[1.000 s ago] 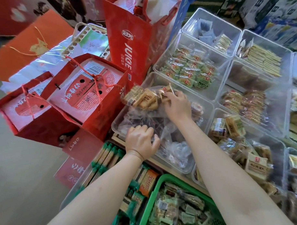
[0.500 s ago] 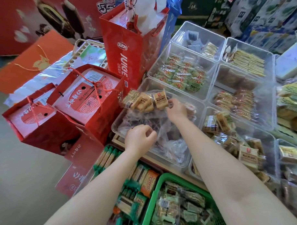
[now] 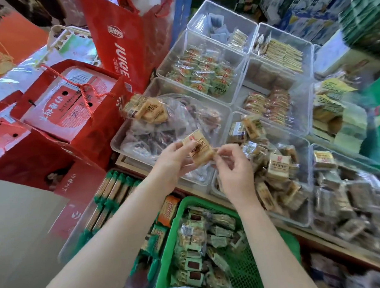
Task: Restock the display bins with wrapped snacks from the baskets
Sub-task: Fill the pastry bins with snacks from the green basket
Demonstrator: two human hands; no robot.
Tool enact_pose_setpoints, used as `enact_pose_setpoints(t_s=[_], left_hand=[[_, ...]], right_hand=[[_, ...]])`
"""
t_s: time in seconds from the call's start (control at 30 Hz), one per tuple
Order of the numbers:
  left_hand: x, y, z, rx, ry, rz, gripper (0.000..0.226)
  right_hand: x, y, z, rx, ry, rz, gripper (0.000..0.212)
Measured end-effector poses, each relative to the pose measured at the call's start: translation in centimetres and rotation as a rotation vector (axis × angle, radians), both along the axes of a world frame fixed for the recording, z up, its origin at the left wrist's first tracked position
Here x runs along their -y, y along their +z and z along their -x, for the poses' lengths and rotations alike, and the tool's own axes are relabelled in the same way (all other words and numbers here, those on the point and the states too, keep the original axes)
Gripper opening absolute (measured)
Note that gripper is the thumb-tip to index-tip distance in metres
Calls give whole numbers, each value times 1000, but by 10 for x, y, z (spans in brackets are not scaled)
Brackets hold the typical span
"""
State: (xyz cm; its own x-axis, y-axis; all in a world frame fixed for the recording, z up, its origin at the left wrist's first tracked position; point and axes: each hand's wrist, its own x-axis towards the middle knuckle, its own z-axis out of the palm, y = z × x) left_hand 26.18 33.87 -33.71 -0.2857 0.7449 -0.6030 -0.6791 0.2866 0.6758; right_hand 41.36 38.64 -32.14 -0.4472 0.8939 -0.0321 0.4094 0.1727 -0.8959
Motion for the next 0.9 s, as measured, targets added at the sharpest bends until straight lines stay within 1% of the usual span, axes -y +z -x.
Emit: enact_pose_setpoints(t_s=[0.03, 0.07, 0.1, 0.17, 0.2, 0.23, 0.27, 0.3, 0.33, 0.37, 0.43, 0.47, 0.53, 0.6, 0.67, 0.7, 0.73, 0.77, 0.8, 0.83, 0.9], left_hand=[[-2, -2, -10, -29, -19, -51, 32], [-4, -2, -20, -69, -47, -86, 34], [-6, -2, -30, -116, -90, -110, 35], [-16, 5, -53, -194, -229, -165, 36], [-22, 10, -67, -233, -316, -184, 36], [-28, 15, -83, -299, -404, -191, 32], [-34, 21, -99, -395, -473, -188, 26], [-39, 22, -115, -522, -510, -173, 19], [-44, 21, -128, -685, -527, -160, 20], [-50, 16, -142, -913, -553, -160, 26], [-52, -2, -149, -1389, -627, -149, 52], [-51, -13, -152, -1546, -693, -132, 64], [-49, -37, -153, -1729, -868, -61, 78], [-47, -57, -152, -1819, -1005, 6, 82], [-48, -66, -149, -1851, -1039, 20, 82], [-48, -67, -147, -1858, -1042, 22, 81], [-48, -68, -145, -1861, -1047, 20, 80], [-48, -69, -144, -1865, -1050, 14, 78], [-49, -69, -143, -1868, -1053, 6, 78], [-49, -70, -142, -1868, -1056, 4, 77], [-50, -69, -143, -1857, -1060, 1, 76]], right_hand=[[5, 1, -14, -38, -31, 60, 10], [8, 4, -28, -103, -86, 164, 9], [10, 6, -41, -200, -158, 306, 16], [9, 9, -66, -382, -279, 581, 40], [7, 8, -80, -399, -294, 628, 48], [6, 8, -94, -360, -285, 608, 46], [5, 8, -108, -286, -279, 553, 37], [4, 10, -122, -210, -298, 491, 27], [1, 12, -136, -142, -347, 422, 20], [-2, 14, -153, -84, -420, 354, 16], [-8, 11, -175, 49, -539, 183, 23], [-11, 7, -185, 110, -589, 67, 29], [-22, -11, -200, 262, -602, -192, 37], [-30, -32, -202, 423, -489, -386, 45], [-28, -54, -196, 564, -251, -453, 53], [-22, -63, -193, 618, -105, -427, 58], [-15, -71, -192, 652, 12, -350, 63], [-9, -76, -193, 663, 61, -256, 65], [-8, -79, -196, 666, 44, -201, 63], [-11, -81, -199, 684, 1, -194, 60], [-20, -80, -199, 786, -71, -253, 55]])
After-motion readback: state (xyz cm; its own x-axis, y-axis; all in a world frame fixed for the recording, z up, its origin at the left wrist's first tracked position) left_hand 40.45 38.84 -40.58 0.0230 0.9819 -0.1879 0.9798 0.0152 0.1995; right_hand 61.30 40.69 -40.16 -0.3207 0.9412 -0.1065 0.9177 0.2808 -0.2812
